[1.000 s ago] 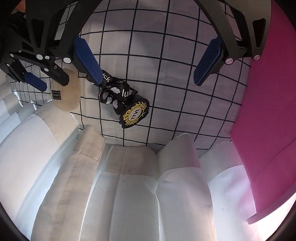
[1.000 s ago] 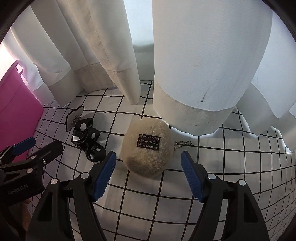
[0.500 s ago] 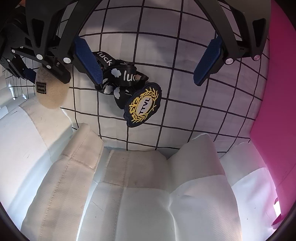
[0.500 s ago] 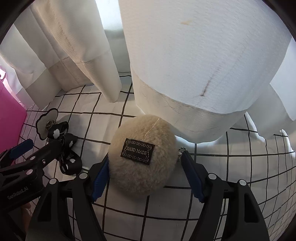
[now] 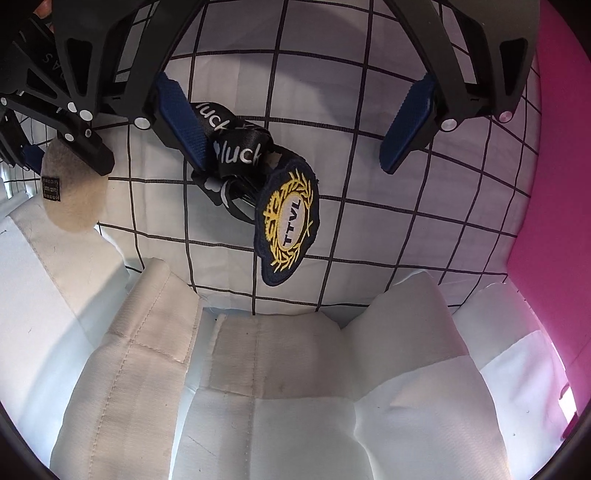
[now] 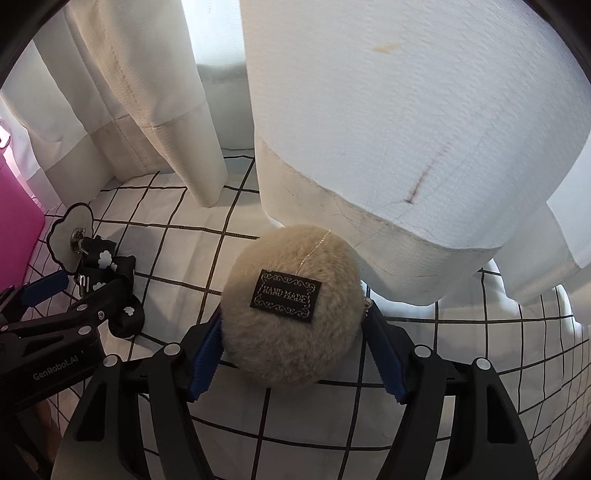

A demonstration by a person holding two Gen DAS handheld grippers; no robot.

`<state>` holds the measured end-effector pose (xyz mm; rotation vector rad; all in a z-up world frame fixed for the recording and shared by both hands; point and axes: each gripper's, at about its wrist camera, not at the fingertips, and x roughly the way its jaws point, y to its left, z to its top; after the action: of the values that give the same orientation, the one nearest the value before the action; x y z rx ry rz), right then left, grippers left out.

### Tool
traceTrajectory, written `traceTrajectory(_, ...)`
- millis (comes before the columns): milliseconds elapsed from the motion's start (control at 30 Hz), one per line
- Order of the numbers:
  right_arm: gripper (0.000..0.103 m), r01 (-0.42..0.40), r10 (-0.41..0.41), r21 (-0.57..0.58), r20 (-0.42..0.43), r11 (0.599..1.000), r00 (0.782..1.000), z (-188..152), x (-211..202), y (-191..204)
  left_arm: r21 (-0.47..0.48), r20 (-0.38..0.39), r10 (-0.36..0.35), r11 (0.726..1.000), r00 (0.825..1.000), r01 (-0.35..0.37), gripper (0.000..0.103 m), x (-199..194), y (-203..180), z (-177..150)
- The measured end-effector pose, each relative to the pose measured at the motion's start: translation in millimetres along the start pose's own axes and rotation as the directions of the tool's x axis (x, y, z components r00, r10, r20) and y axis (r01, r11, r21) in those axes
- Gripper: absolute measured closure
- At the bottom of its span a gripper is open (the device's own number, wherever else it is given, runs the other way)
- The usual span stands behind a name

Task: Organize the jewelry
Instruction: 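Grasp the black lanyard with the left tool while the right tool grasps the beige pouch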

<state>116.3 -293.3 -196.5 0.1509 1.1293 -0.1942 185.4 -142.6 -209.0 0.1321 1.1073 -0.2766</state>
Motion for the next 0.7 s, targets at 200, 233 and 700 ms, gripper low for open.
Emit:
traceTrajectory(200, 0.051, 0.002, -0.001, -0.022, 0.023, 1.000, 1.000, -11.0, -8.0, 12.0, 0.009, -0.004, -0.012, 1.000, 1.000, 0.012, 0.080, -13.5, 0.3, -3.1)
traceTrajectory(233, 0.051, 0.000, 0.001, -0.022, 0.030, 1.000, 1.000, -13.0, -10.4, 12.7, 0.010, 0.001, -0.004, 1.000, 1.000, 0.004, 0.083, -15.7, 0.6, -3.8)
traceTrajectory(700, 0.052, -0.030, 0.033, -0.027, 0.126, 0.999, 0.991, -42.1, -64.5, 25.8, 0.024, 0.106, 0.008, 1.000, 0.994, -0.011, 0.095, -85.9, 2.4, -41.3)
